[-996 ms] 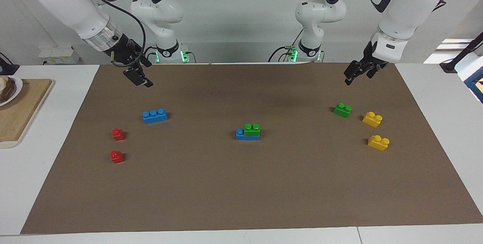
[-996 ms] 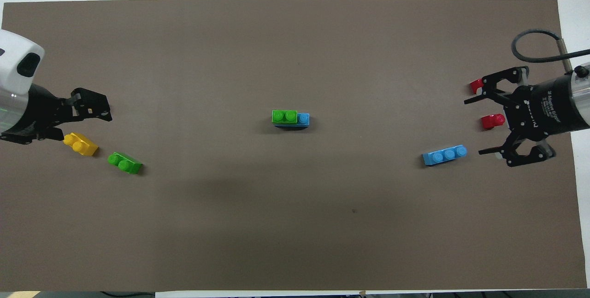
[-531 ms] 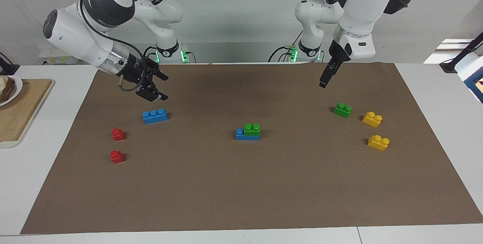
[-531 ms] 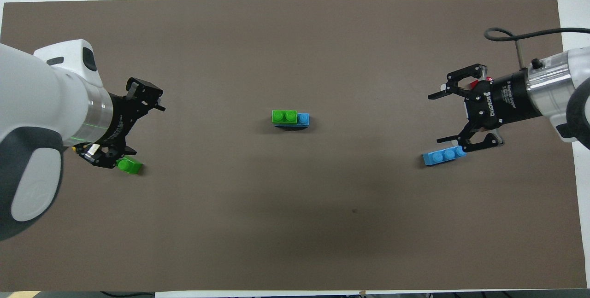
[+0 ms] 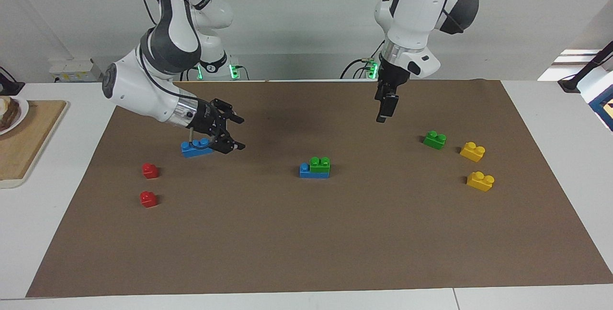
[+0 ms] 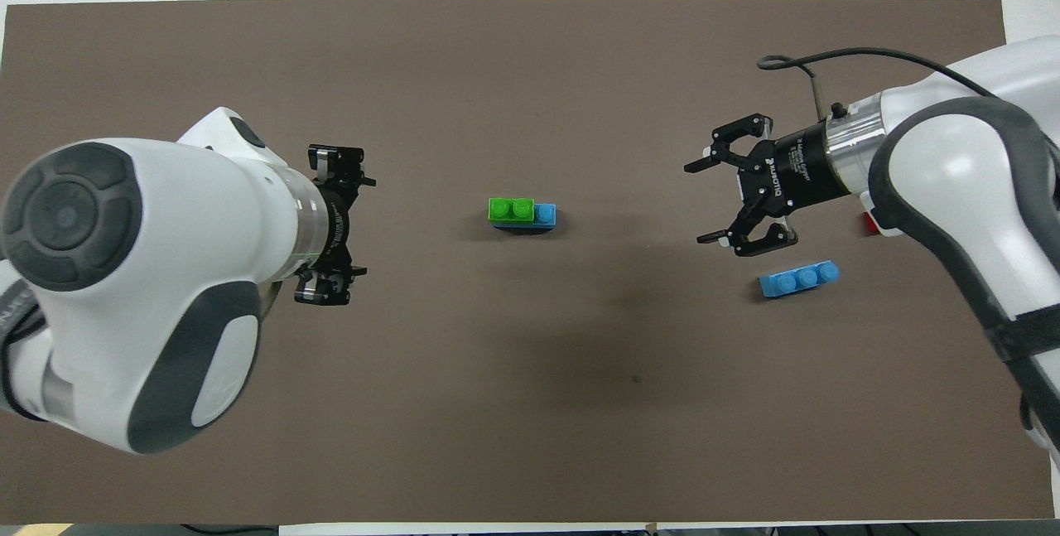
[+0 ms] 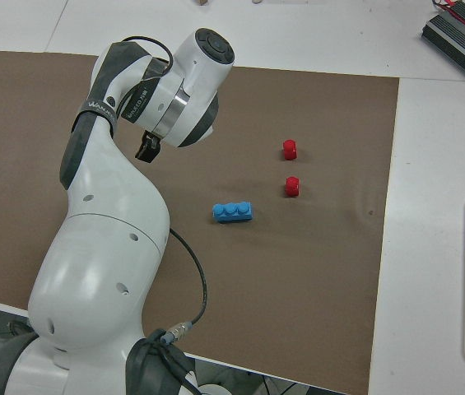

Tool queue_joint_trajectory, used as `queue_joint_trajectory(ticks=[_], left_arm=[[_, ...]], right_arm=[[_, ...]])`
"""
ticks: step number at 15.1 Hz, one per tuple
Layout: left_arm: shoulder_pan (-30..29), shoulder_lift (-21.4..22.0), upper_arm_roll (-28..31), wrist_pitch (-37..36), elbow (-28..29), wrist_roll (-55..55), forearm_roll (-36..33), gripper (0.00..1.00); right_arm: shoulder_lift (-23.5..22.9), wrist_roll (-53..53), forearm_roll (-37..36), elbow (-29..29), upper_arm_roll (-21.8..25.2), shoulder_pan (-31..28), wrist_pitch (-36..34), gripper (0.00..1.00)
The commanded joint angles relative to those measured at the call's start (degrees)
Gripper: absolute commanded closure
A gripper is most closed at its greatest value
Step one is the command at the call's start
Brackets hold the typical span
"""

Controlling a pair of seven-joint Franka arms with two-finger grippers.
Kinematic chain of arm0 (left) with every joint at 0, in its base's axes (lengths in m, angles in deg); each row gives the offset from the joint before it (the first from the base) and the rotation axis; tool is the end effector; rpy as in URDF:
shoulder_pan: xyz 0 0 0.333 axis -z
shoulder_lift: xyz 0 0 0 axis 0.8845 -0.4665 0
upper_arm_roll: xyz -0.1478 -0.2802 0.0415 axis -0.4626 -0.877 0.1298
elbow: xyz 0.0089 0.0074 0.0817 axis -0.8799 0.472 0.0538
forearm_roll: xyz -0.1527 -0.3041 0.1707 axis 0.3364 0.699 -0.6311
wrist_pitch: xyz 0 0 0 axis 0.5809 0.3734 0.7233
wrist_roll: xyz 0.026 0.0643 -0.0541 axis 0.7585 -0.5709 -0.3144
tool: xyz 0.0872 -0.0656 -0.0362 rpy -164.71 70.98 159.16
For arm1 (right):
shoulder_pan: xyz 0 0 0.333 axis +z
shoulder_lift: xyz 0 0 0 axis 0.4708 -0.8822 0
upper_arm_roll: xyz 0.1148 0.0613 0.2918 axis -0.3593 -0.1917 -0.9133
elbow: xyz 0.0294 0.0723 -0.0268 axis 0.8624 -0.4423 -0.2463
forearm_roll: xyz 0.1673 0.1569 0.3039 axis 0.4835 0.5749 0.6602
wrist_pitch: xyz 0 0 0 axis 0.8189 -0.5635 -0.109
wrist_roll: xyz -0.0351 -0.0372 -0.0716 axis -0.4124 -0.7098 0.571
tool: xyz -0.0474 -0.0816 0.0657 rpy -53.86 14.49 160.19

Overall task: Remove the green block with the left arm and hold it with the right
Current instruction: 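Move the left gripper and the right gripper toward the joined green-blue bricks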

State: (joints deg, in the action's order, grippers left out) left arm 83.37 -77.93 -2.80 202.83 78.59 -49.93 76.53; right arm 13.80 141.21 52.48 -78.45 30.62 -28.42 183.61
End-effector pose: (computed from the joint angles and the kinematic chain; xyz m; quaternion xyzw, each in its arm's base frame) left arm 0.4817 -0.2526 0.5393 0.7683 0.6333 0.0122 0.0921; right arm 0.5764 0.1166 0.4359 -0.6836 0.6412 0.2822 0.2050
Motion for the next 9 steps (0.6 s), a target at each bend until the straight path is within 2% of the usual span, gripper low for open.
queue_joint_trajectory(ticks=[1, 5, 7, 9], left_arm=[[3.34, -4.25, 0.99, 4.97, 0.07, -5.27, 0.83, 0.0], [5.71, -10.31, 1.08, 7.88, -2.82, -10.89, 0.74, 0.0], [6.94, -12.43, 1.08, 8.76, -3.71, -13.27, 0.39, 0.0], [8.44, -16.38, 1.17, 8.85, -6.33, -15.64, -0.05, 0.0]], right_arm=[[-0.75, 0.67, 2.69, -2.83, -0.25, 2.44, 5.8, 0.05], [-2.15, 1.98, 4.89, -4.77, -0.16, 6.31, 12.93, 0.05], [-4.17, 1.9, 6.3, -4.68, -0.25, 6.75, 15.12, 0.05], [-5.58, 1.99, 6.92, -4.77, -0.25, 9.81, 19.07, 0.05]])
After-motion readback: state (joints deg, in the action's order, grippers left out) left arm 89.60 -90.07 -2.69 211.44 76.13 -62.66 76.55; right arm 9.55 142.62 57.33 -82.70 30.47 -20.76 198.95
